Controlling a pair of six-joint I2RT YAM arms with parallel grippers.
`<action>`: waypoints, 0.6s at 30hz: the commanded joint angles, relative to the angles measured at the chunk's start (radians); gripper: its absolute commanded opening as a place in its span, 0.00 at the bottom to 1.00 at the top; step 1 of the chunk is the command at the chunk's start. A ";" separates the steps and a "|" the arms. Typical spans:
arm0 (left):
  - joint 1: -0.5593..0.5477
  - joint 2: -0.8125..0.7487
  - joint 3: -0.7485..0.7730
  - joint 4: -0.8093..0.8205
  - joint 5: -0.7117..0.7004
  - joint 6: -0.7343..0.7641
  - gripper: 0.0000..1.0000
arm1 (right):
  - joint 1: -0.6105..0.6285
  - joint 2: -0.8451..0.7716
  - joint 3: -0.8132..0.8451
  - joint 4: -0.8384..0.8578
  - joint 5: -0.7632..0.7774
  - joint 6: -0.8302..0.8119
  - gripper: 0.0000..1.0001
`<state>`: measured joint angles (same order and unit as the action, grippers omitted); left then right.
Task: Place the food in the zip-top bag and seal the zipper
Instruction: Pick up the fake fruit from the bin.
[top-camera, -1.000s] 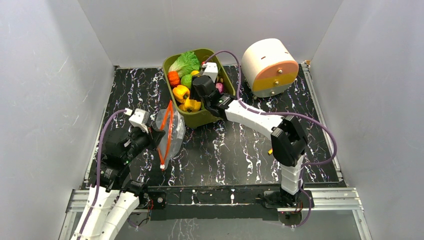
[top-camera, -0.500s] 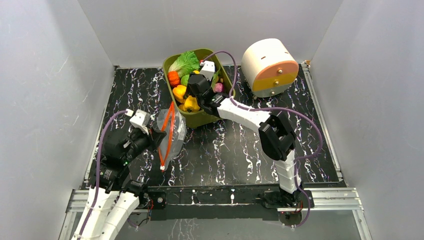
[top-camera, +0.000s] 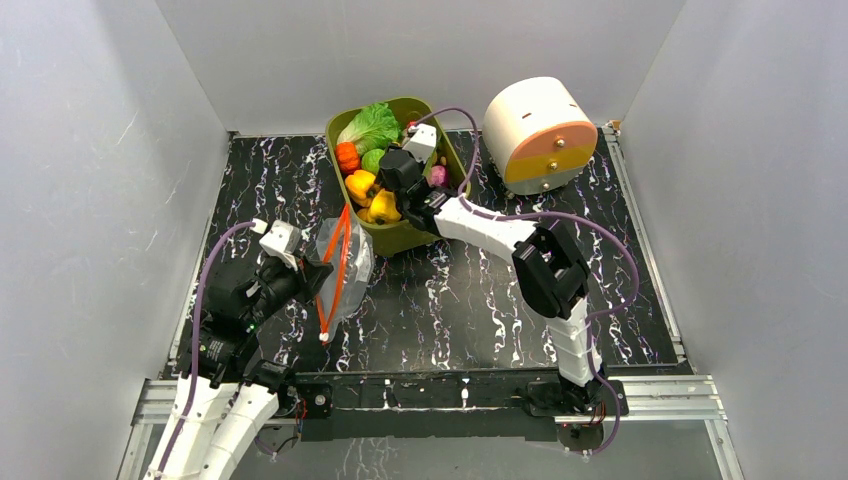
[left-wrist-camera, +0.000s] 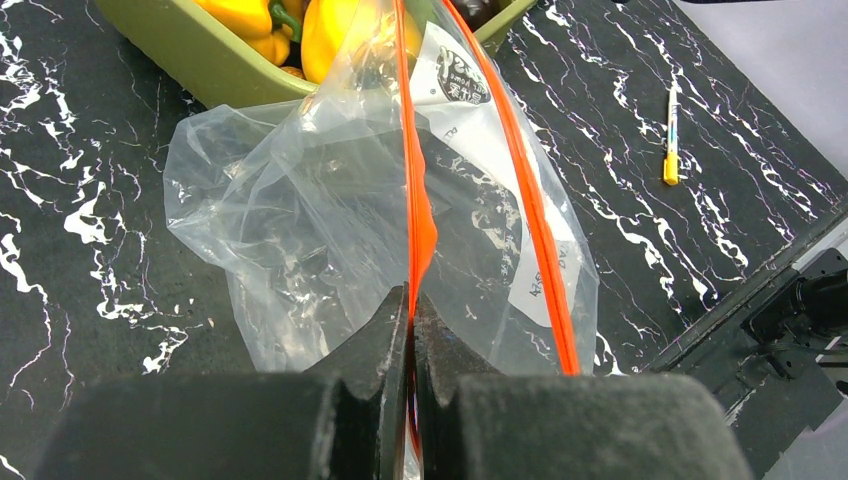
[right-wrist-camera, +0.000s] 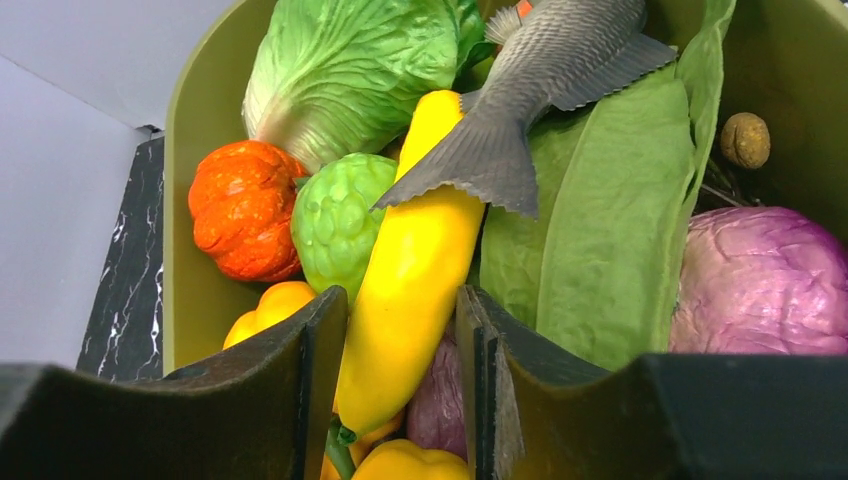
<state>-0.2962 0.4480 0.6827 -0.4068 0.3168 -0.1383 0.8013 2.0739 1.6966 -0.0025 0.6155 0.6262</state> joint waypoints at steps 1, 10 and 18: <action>0.005 0.004 0.017 0.005 0.010 -0.002 0.00 | -0.034 -0.024 -0.017 0.086 -0.018 0.046 0.41; 0.006 0.002 0.015 0.005 0.011 -0.004 0.00 | -0.048 0.005 0.005 0.042 -0.027 0.133 0.50; 0.005 0.006 0.008 0.016 0.001 -0.002 0.00 | -0.068 0.036 0.085 -0.086 -0.004 0.189 0.53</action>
<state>-0.2962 0.4530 0.6827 -0.4053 0.3183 -0.1413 0.7593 2.0861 1.7184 -0.0181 0.5659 0.7719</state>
